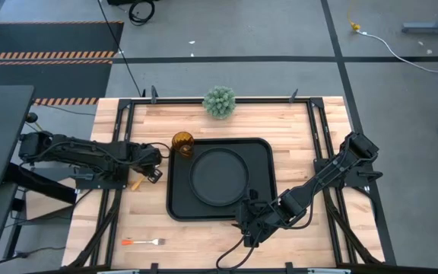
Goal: Pick and place plate/cup/fork/spoon on tray
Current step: Put the yellow spoon on the black tray to the left of the black plate
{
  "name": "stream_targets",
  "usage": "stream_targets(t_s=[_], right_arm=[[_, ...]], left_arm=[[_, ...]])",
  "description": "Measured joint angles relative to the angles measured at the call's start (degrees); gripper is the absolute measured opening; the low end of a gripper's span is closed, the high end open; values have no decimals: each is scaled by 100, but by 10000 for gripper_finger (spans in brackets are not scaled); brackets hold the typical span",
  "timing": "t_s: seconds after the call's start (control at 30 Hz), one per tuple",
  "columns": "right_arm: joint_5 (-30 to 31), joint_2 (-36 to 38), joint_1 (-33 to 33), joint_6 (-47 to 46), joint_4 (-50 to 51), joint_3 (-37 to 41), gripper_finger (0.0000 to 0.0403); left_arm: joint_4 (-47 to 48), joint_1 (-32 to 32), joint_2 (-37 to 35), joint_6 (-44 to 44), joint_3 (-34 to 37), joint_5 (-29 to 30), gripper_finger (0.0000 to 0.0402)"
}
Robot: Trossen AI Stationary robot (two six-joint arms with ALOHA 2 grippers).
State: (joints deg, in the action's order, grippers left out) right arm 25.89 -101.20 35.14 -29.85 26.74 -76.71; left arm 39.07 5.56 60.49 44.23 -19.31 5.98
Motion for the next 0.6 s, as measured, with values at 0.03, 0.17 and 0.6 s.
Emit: stream_targets(t_s=[0.03,0.17,0.6], right_arm=[[2,1,0,0,2,0,197],[50,0,0,5,9,0,197],[0,0,50,3,76,2,197]], left_arm=[[2,-44,0,11,2,12,19],[44,-206,9,190,-43,127,21],[1621,-1325,11,1090,-1627,129,20]])
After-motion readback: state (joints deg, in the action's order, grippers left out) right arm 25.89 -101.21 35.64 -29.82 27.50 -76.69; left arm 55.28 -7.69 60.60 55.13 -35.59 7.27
